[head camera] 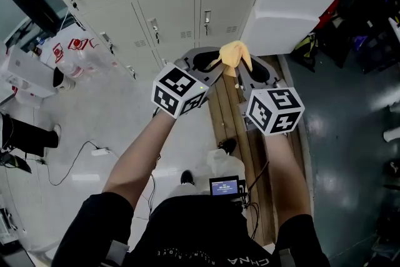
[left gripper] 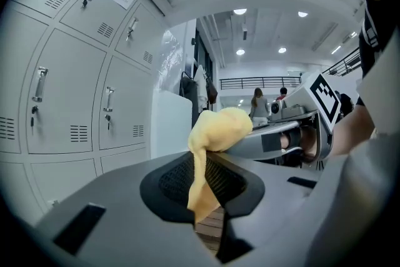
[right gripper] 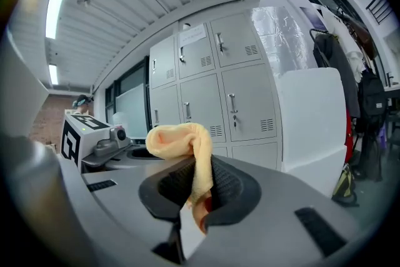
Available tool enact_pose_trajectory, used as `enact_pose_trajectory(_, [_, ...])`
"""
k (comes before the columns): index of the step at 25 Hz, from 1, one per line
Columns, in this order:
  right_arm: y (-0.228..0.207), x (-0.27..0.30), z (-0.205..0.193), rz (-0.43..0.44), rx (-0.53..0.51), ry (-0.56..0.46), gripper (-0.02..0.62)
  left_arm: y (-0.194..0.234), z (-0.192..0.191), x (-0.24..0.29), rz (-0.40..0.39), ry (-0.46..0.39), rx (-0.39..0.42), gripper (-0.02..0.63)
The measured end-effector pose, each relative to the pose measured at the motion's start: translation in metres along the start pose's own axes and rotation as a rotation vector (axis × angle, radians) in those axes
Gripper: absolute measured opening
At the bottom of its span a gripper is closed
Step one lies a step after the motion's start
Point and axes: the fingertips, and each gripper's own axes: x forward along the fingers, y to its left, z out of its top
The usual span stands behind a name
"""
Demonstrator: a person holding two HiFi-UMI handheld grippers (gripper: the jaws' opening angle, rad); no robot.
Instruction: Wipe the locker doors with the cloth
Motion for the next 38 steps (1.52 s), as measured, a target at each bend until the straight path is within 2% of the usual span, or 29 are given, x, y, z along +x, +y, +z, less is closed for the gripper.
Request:
enact_pose_trajectory(8, [-0.076,0.054,0.040,0.062,-0.021,-0.018,0.061,0.056,0.030,0.077,0.062,0.003,0.018,0.058])
enact_pose_trajectory(17, [-0.163,0.077,0.152,0.128,-0.086,-0.051,0.061,0.093,0.135,0.167,0.129,-0.030,0.063,0.060])
enact_pose_trajectory(22, [-0.192,0.082,0.192,0.134,-0.129,-0.049,0.061,0.104,0.172,0.197,0.135,-0.044,0.069,0.060])
enact_pose_trajectory(30, [-0.213,0.098,0.216,0.138,-0.120,-0.068,0.061,0.123,0.194,0.220,0.141,-0.044,0.080,0.060])
enact_pose_trajectory(38, [-0.225,0.143,0.229,0.150,-0.134,-0.056,0.061,0.168,0.198,0.234,0.164,-0.075,0.061,0.058])
